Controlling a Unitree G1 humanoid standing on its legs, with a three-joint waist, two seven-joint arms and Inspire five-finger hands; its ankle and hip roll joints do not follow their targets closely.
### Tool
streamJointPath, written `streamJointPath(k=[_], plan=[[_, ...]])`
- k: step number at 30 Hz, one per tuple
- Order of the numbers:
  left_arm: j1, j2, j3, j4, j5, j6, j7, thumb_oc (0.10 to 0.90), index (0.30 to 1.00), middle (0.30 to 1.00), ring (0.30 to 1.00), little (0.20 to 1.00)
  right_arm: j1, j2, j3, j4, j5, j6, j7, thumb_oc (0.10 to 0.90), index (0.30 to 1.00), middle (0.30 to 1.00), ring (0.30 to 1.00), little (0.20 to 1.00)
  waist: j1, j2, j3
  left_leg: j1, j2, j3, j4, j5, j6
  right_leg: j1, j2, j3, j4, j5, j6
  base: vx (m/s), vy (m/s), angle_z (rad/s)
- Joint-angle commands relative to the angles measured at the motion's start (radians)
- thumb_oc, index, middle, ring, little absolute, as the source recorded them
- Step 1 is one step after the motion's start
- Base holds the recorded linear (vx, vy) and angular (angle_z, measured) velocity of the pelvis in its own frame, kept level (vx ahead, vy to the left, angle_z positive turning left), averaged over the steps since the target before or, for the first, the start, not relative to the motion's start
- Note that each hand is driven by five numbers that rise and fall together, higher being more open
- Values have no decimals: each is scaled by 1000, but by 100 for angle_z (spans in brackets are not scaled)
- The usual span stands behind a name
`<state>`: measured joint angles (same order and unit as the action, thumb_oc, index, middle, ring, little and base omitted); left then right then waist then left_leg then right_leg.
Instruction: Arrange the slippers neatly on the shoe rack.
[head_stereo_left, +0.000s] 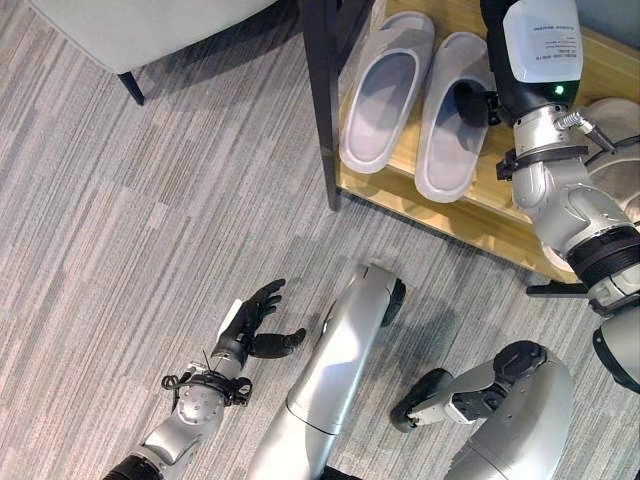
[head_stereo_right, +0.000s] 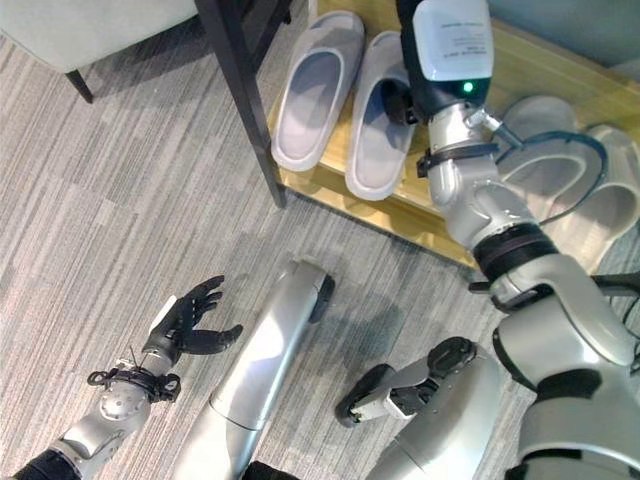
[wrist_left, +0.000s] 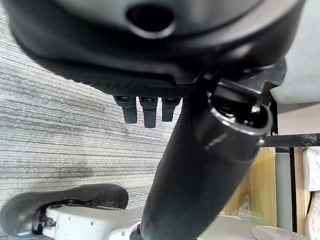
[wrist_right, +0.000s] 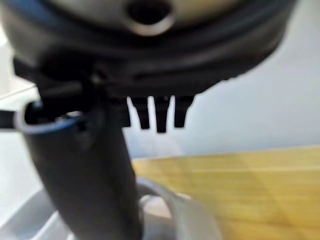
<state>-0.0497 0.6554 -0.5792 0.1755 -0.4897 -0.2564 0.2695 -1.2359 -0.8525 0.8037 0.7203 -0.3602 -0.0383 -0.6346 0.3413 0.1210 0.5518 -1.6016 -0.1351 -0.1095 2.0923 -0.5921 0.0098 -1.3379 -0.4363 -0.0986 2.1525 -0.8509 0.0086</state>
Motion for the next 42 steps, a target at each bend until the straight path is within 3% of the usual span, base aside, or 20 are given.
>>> streamJointPath(k=[1,12,23,24,28,29,30,34,42], plan=[[27,22,-6,-139,-6,-71,-1,800,900,900,900,900,-157,-54,26,-89,44,-26,-36,800,900,900,900,900,8,26,-32,32,22,-70,10,-217,-57,-45,13,10,50,121,-65,2,1,-10],[47,15,22,-131,-9,-59,-1,800,900,900,900,900,-115,-65,37,-238,66,-66,18,800,900,900,900,900,-24,-12,-32,32,51,-56,21,-217,-66,-96,24,43,81,113,-75,-23,3,-12],[65,-4,69,-131,11,-44,0,800,900,900,900,900,45,-64,-115,-491,49,-93,4,800,900,900,900,900,-64,-40,-32,32,61,-40,21,-210,-71,-125,34,57,97,110,-80,-29,-5,-4],[69,-13,75,-131,15,-40,6,800,900,900,900,900,117,-36,-177,-532,65,-95,-2,800,900,900,900,900,-75,-46,-32,32,64,-33,21,-211,-69,-130,37,62,98,112,-79,0,0,0],[72,-17,83,-130,22,-36,16,800,900,900,900,900,200,11,-259,-576,96,-103,-7,800,900,900,900,900,-84,-57,-32,32,68,-23,23,-213,-65,-137,42,71,100,113,-78,-11,17,-4],[65,-32,90,-128,27,-30,25,800,900,900,900,900,310,107,-350,-607,191,-131,-6,800,900,900,900,900,-100,-61,-32,32,75,-12,26,-217,-59,-148,49,78,102,115,-74,-14,28,-8],[66,-29,90,-128,28,-30,25,800,900,900,900,900,316,108,-356,-611,193,-131,-3,800,900,900,900,900,-99,-65,-32,32,75,-11,27,-217,-59,-149,49,80,104,114,-74,-17,40,-9],[59,-47,90,-125,29,-22,33,800,900,900,900,900,452,264,-437,-660,343,-188,12,800,900,900,900,900,-116,-70,-32,32,86,8,35,-224,-45,-166,58,89,107,115,-71,-6,42,-15],[49,-54,83,-120,33,-20,38,800,900,900,900,900,501,336,-407,-659,459,-207,84,800,900,900,900,900,-127,-87,-32,32,104,25,45,-230,-37,-191,65,109,116,113,-65,-3,33,-14]])
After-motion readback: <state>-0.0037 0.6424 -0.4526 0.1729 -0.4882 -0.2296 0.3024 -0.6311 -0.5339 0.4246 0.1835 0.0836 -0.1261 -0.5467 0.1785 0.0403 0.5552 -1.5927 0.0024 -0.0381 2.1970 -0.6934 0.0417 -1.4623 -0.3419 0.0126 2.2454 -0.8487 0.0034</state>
